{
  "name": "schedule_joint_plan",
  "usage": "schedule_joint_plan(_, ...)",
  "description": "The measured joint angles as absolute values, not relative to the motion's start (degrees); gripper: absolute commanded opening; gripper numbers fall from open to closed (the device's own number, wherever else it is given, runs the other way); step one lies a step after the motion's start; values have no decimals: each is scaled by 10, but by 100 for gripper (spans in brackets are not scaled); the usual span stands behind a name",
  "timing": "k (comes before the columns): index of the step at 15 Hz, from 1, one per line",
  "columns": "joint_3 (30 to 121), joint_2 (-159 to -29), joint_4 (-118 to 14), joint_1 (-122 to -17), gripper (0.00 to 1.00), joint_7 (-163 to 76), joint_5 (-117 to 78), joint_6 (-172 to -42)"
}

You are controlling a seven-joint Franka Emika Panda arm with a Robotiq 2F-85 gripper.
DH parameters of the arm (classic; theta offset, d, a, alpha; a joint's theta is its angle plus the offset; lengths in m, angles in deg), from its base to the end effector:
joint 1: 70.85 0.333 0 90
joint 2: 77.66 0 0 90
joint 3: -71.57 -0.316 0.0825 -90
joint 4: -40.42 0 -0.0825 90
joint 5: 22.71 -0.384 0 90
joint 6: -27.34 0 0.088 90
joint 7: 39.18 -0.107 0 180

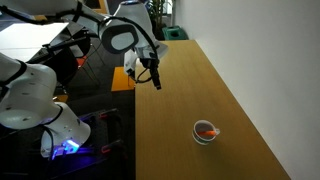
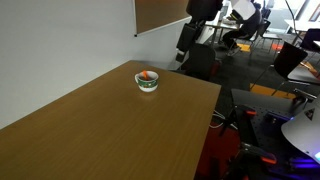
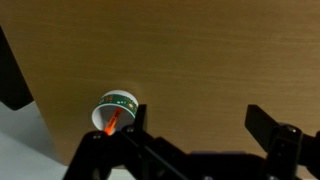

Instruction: Put the orange sharpie on the table

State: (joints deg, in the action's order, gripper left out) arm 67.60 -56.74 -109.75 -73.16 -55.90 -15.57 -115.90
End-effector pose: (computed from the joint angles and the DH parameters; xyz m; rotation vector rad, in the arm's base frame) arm 0.4249 0.0127 0.3956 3.0337 -0.2639 0.3926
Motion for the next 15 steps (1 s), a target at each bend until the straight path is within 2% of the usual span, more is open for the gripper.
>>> schedule_joint_plan(5, 631, -630, -1066, -818, 100, -741, -24, -1260)
schedule_joint_plan(15, 630, -777, -959, -893, 100, -969, 234, -1325)
